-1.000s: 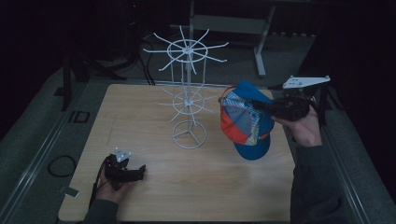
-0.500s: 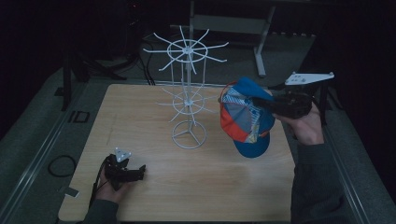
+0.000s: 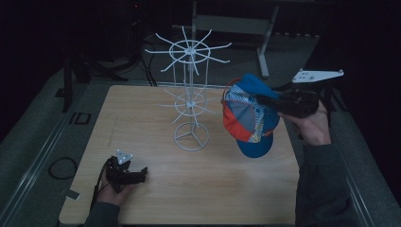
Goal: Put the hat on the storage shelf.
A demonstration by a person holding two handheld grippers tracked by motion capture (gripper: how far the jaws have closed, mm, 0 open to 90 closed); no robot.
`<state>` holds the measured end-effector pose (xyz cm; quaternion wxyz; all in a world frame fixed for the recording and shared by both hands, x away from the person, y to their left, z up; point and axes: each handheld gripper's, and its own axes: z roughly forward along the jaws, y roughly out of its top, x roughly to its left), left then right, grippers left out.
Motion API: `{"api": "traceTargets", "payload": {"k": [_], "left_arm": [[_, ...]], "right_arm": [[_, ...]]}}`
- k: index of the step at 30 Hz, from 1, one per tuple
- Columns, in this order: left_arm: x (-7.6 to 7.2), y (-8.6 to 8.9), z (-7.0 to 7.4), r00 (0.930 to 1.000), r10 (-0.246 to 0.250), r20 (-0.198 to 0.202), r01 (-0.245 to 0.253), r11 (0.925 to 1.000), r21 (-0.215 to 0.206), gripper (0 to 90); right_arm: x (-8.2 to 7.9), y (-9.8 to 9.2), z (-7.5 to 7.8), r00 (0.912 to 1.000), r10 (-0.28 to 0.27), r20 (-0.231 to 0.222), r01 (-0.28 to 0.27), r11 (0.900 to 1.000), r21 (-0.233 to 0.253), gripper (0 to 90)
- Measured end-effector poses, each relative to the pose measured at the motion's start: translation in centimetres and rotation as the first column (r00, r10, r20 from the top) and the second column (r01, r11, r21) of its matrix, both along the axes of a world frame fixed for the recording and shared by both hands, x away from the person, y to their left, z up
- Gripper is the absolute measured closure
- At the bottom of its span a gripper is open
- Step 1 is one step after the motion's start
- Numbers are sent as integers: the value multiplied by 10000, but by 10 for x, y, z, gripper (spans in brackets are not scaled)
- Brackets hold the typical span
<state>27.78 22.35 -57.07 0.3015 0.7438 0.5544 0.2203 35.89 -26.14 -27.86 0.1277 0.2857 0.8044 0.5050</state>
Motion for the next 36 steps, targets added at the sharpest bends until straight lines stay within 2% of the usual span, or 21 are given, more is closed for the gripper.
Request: {"api": "traceTargets", "payload": {"k": [13,36], "left_arm": [[0,0,0,10000,0,0,0,10000,-4,31],[0,0,0,10000,-11,-6,11,10000,1,31]], "right_arm": [[0,5,5,9998,155,85,-157,9997,163,876],[-1,2,14,9993,185,329,-197,9991,382,876]]}}
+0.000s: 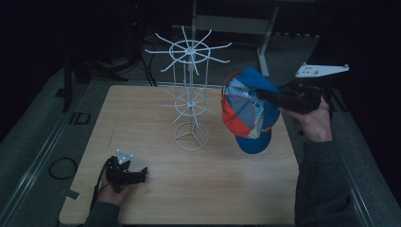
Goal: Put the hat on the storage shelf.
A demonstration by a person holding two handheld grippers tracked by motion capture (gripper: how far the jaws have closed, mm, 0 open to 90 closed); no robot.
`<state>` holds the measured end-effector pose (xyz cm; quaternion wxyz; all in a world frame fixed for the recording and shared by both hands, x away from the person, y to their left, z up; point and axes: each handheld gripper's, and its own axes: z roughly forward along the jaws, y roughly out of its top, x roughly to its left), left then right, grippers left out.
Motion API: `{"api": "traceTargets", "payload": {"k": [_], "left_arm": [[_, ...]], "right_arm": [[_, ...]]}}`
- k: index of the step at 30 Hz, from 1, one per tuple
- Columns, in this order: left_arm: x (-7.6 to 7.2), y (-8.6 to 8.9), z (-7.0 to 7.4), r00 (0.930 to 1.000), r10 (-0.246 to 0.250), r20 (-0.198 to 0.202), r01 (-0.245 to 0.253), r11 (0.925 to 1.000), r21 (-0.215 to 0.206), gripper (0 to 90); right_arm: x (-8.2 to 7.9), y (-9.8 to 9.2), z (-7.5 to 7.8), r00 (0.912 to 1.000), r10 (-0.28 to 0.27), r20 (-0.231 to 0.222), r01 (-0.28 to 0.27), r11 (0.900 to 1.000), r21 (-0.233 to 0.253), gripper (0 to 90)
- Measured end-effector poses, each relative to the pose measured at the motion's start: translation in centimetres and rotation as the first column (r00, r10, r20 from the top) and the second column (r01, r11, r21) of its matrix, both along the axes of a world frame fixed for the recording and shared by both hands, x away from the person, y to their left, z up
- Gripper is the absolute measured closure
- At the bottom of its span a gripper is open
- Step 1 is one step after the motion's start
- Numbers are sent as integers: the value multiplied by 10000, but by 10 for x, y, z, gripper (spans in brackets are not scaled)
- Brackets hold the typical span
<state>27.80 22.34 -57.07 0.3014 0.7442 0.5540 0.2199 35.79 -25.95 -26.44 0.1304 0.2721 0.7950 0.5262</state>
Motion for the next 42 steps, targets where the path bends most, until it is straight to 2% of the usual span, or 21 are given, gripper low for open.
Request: {"api": "traceTargets", "payload": {"k": [9,31,42], "left_arm": [[0,0,0,10000,0,1,0,10000,1,31],[0,0,0,10000,-2,1,2,10000,0,31],[0,0,0,10000,1,1,-1,10000,1,31]], "right_arm": [[1,2,0,10000,82,53,-83,9999,81,876],[-3,-3,9,9988,154,455,-190,9966,802,876],[-5,-3,14,9980,144,619,-205,9950,982,876]]}}
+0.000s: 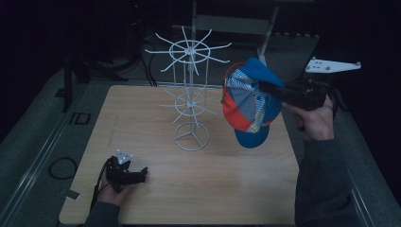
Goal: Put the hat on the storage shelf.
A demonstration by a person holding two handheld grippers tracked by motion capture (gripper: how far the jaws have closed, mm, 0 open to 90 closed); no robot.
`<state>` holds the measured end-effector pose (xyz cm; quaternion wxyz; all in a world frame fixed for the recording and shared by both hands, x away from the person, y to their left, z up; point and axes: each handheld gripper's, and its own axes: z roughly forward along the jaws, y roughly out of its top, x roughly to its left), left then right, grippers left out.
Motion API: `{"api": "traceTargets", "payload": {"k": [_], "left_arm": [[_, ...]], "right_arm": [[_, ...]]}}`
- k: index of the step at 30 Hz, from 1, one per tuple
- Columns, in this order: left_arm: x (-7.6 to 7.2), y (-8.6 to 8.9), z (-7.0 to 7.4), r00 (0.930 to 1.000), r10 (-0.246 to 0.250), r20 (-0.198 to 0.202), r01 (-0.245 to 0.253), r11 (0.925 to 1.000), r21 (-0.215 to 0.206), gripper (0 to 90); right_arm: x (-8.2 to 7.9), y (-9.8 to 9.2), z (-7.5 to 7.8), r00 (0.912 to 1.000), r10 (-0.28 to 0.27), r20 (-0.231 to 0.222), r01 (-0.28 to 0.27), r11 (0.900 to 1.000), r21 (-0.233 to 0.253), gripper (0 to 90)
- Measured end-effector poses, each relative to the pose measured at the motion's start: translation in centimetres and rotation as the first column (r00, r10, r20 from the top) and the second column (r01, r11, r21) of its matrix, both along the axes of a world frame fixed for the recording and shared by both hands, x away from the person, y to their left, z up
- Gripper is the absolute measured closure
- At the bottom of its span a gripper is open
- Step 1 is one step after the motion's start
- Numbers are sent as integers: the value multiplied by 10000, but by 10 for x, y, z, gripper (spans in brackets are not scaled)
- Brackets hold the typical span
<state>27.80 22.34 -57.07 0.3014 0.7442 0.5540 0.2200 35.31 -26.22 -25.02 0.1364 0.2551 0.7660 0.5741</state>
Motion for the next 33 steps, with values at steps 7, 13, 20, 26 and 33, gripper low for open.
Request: {"api": "traceTargets", "payload": {"k": [7,13,20,26,33], "left_arm": [[0,0,0,10000,-2,5,2,10000,0,31],[0,0,0,10000,7,21,-7,10000,-3,31],[0,0,0,10000,6,22,-6,10000,-3,31],[0,0,0,10000,-1,3,1,10000,-1,31],[0,0,0,10000,9,22,-9,10000,-5,31]], "right_arm": [[-1,1,4,9999,66,99,-68,9999,147,877],[-1,0,10,9998,45,195,-48,9999,147,876],[-4,-1,20,9991,36,424,-46,9997,237,876],[-7,-1,29,9980,74,629,-98,9993,371,876],[-9,2,34,9969,179,767,-216,9987,471,876]]}}
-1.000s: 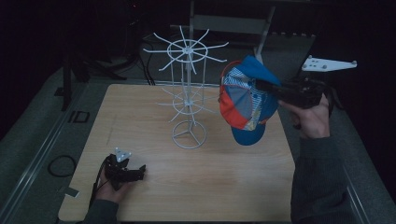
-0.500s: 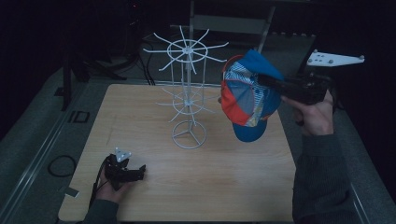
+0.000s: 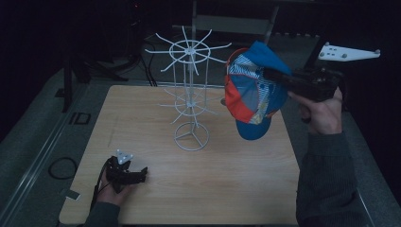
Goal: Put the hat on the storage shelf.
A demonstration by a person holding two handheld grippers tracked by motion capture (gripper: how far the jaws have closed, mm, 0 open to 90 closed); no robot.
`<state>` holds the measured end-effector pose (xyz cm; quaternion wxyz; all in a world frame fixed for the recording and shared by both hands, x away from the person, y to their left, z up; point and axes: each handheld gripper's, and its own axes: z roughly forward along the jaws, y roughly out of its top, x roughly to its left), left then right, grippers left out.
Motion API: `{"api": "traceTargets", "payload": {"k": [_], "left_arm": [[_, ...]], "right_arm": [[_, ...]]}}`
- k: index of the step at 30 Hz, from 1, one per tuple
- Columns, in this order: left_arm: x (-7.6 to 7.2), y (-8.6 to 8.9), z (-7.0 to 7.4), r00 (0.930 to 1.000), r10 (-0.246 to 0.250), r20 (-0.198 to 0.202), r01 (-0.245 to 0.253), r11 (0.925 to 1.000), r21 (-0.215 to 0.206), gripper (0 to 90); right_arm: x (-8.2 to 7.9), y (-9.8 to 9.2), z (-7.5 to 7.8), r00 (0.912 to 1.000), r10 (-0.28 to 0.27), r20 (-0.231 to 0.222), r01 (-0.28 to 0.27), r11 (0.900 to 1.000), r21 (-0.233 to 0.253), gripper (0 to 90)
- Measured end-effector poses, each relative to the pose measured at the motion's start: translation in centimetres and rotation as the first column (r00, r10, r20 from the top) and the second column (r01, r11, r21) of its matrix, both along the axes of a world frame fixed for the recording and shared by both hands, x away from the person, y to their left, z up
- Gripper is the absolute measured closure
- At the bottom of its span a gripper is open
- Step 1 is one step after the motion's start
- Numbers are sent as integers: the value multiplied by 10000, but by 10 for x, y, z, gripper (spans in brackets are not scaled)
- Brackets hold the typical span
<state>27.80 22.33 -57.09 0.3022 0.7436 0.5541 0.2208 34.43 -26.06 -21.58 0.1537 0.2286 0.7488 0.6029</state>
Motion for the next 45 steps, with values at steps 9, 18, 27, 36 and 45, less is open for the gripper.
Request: {"api": "traceTargets", "payload": {"k": [9,18,27,36,45], "left_arm": [[0,0,0,10000,-2,-2,2,10000,0,31],[0,0,0,10000,0,2,0,10000,-20,31],[0,0,0,10000,-39,-46,39,10000,6,31],[0,0,0,10000,-35,-45,35,10000,-4,31],[0,0,0,10000,-29,-41,29,10000,-9,31]], "right_arm": [[4,11,-6,9995,263,-178,-264,9996,-76,876],[14,23,-24,9972,423,-615,-435,9989,-180,876],[23,28,-49,9912,444,-1250,-518,9971,-560,871],[26,34,-62,9903,192,-1373,-368,9912,-1268,704],[21,36,-66,9932,-627,-977,399,9748,-2195,279]]}}
